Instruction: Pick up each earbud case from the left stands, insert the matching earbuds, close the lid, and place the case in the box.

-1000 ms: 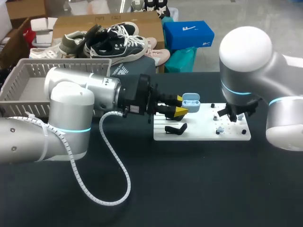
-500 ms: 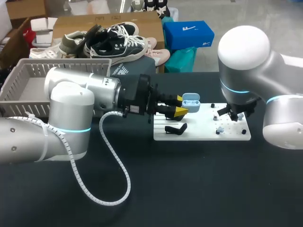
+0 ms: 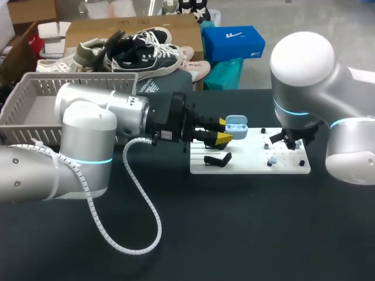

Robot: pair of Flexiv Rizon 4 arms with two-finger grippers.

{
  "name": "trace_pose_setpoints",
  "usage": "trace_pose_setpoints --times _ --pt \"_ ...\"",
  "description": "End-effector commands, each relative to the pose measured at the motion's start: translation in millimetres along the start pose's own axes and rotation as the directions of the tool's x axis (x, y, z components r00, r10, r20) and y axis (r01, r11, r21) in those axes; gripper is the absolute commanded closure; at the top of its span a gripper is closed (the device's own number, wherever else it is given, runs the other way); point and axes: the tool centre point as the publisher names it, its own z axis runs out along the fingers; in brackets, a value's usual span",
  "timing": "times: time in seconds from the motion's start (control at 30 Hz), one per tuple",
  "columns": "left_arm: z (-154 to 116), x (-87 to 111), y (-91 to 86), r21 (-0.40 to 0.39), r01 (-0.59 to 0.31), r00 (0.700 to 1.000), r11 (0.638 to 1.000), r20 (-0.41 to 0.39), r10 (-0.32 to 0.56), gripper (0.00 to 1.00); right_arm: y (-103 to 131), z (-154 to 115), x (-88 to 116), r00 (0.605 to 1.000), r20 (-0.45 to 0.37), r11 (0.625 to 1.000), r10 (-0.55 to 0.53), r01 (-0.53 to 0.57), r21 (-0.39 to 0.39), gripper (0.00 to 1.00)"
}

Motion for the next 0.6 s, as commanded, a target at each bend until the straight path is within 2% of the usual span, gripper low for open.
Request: trace_pose_setpoints --times 0.03,0.6 --pt "0.5 0.0 -1.7 -0.007 -0.001 1.000 1.000 0.000 0.001 1.00 1.7 2.4 -0.8 1.000 -0.003 1.000 -0.001 0.001 0.001 0.71" --pt "0.5 0.0 -1.7 -0.007 -0.001 1.000 1.000 0.000 0.001 1.00 2.6 4.9 -4.1 1.000 -0.006 1.000 -0.004 0.004 0.000 0.75"
